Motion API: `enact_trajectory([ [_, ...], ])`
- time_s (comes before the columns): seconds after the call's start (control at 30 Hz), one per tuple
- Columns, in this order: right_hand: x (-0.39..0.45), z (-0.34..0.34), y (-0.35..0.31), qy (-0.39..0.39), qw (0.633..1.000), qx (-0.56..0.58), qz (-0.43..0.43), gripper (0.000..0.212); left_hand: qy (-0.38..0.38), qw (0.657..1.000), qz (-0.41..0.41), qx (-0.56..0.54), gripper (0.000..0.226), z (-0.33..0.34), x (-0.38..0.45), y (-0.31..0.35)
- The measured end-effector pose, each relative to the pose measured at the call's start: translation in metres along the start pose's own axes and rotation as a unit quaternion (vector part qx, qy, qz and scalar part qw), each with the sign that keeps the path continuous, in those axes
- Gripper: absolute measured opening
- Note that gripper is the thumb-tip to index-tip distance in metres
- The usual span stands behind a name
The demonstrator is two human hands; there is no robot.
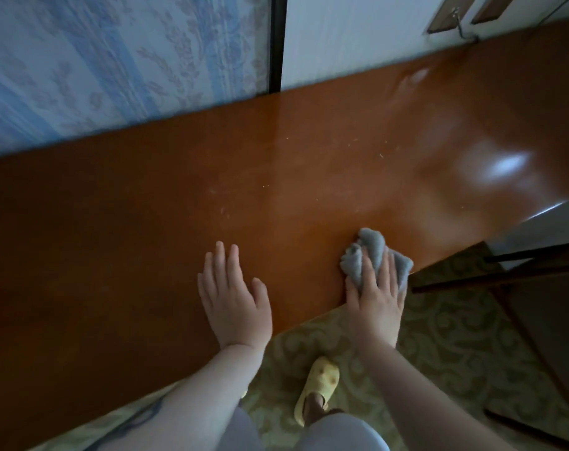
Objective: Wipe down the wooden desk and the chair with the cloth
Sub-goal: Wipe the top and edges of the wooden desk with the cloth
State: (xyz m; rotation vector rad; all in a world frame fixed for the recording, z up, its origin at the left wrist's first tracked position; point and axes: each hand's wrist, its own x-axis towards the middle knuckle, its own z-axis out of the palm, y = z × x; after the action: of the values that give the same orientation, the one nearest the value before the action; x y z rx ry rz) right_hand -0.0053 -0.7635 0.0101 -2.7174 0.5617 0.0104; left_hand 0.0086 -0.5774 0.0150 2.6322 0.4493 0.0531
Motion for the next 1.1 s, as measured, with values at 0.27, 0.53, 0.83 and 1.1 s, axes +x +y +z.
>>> enact_trajectory([
  [0.27,0.02,-0.01,-0.001,-0.192,0.905,-0.091,-0.368,0.055,0.026,0.99,-0.127,0.064,0.063,0.018,-0.013,0.016],
  [0.53,-0.007,0.001,0.004,-0.129,0.967,-0.046,-0.215,0.057,0.01,0.984,-0.127,0.121,0.057,0.017,-0.012,0.02],
  [0.83,0.017,-0.009,0.003,-0.087,0.984,-0.05,-0.148,0.056,0.012,0.982,-0.137,0.127,0.056,0.017,-0.01,0.022],
  [1.1,0.084,-0.007,-0.064,-0.259,0.852,-0.1,-0.445,0.056,0.091,0.98,-0.177,-0.025,0.045,0.013,-0.006,0.014],
])
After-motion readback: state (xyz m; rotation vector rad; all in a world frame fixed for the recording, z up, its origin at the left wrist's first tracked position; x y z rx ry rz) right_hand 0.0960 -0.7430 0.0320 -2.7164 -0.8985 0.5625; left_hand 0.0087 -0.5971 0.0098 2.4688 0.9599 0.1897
